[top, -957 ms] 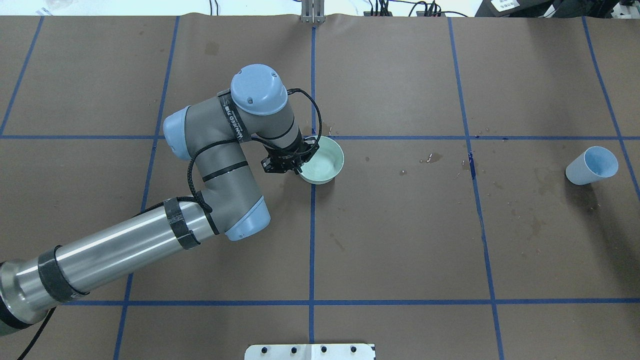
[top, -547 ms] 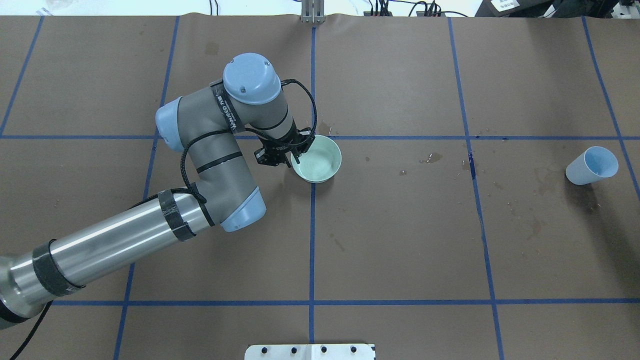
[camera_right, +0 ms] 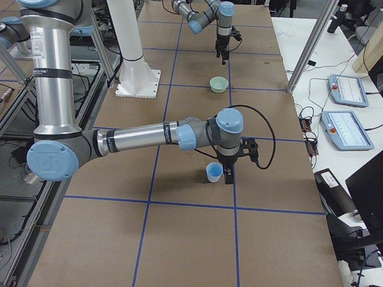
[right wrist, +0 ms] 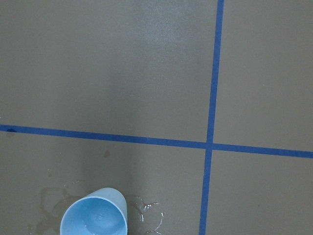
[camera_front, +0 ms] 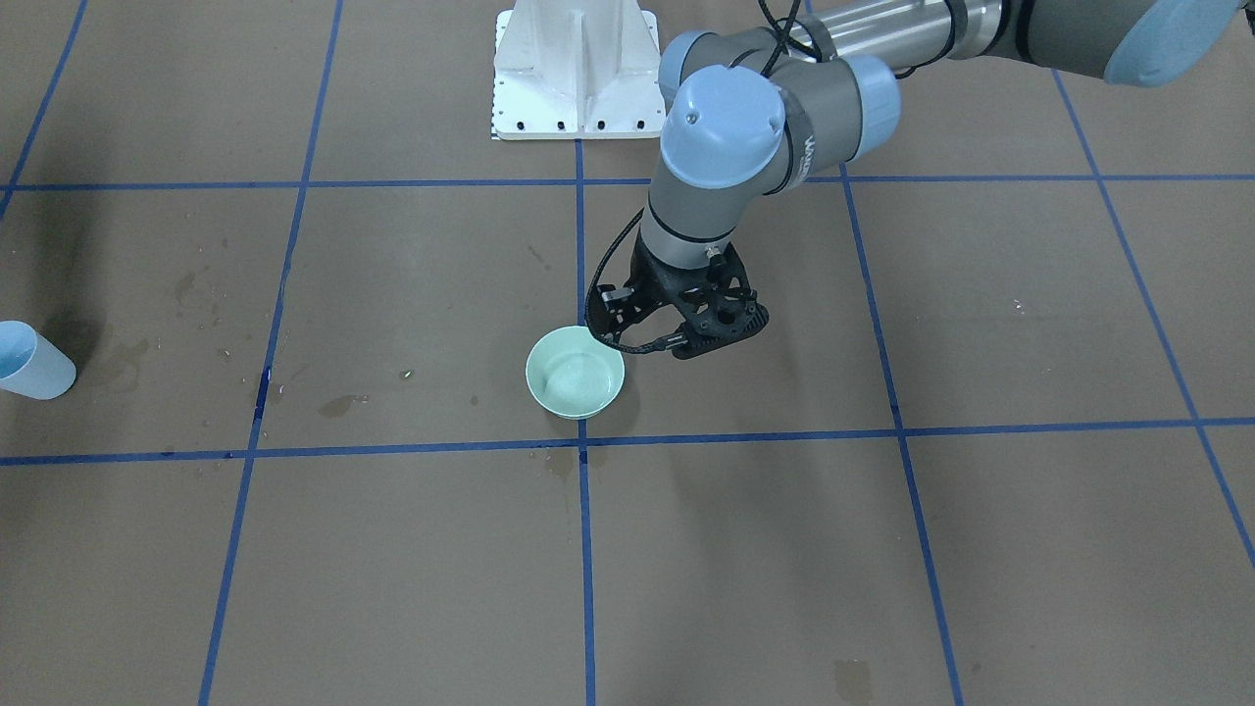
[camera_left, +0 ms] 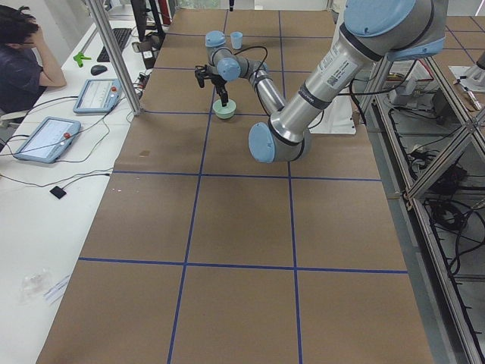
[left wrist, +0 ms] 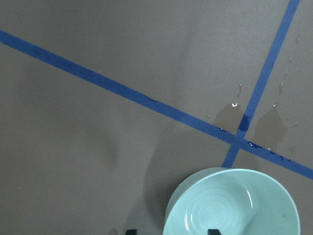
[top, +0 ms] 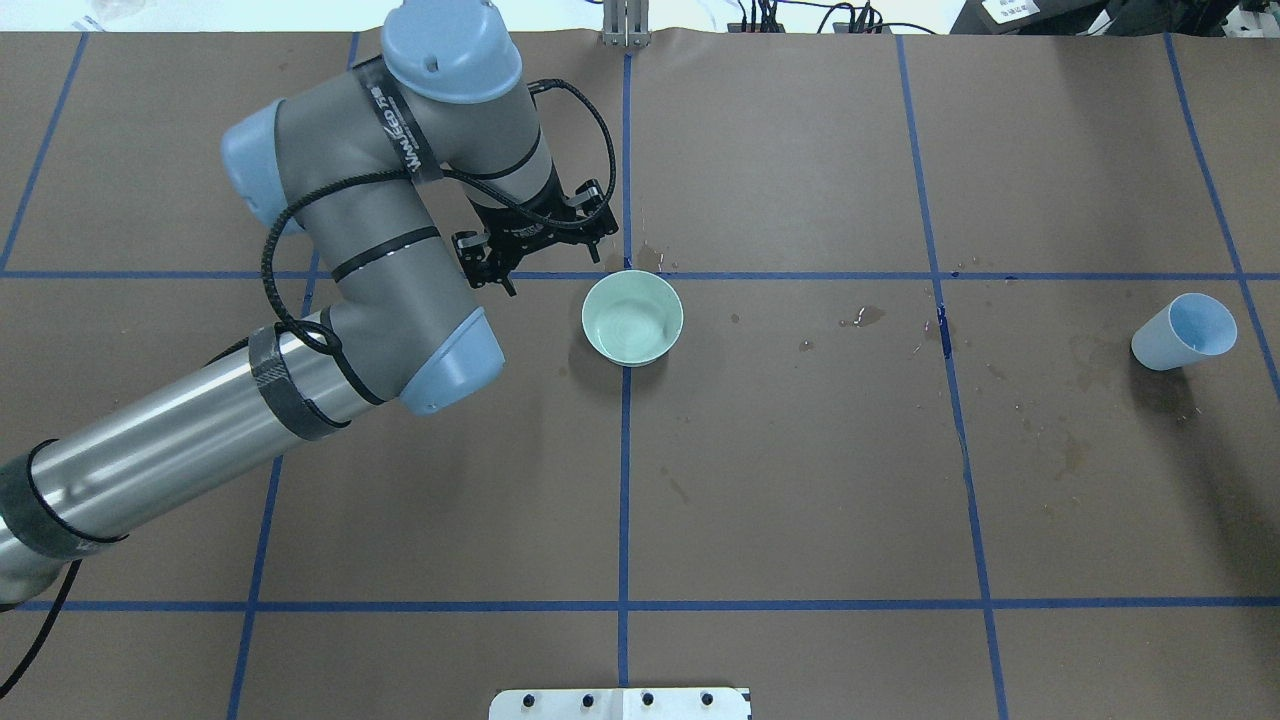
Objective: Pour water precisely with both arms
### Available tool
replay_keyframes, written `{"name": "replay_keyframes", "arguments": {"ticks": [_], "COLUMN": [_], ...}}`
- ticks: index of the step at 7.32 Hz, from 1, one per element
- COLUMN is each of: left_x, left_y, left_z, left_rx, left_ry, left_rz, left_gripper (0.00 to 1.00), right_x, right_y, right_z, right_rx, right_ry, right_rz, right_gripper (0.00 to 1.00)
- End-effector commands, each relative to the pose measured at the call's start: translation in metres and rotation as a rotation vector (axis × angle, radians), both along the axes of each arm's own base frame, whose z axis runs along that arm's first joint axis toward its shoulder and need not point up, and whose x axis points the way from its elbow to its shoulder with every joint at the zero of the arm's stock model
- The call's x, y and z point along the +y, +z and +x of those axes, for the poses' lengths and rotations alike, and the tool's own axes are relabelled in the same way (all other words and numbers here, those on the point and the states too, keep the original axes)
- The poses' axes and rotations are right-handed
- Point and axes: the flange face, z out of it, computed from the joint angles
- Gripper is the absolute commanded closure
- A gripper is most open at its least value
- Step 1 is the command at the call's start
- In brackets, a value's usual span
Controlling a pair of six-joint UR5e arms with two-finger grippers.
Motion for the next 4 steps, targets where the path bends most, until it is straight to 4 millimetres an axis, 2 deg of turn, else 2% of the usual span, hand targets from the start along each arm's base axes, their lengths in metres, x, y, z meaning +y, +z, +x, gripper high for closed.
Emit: {"name": "replay_keyframes", "arguments": {"ticks": [1,2,3,4], "left_x": [0.004,0.005,0.009,0.010], "left_y": [-0.016,-0.017,-0.019,-0.019], "left_z": [-0.031,-0.033,-0.037,-0.039], "left_rx": [-0.019,-0.017,-0.009,-0.009], "left_ry": [0.009,0.006,0.002,0.000], "left_rz": [0.022,0.026,0.028,0.029], "left_gripper": [0.00,0.00,0.00,0.00], "right_x": [0.057,0.076,0.109,0.148], "right_y": [-0.014,-0.011,0.003,0.028], "right_z": [0.003,0.001,-0.003,-0.005], "right_rx": [0.081,0.061,0.040,0.054], "right_ry": [0.006,0.093,0.221,0.295], "right_rz": [0.035,-0.012,0.063,0.066], "right_gripper": [0.01,0.01,0.00,0.00]}}
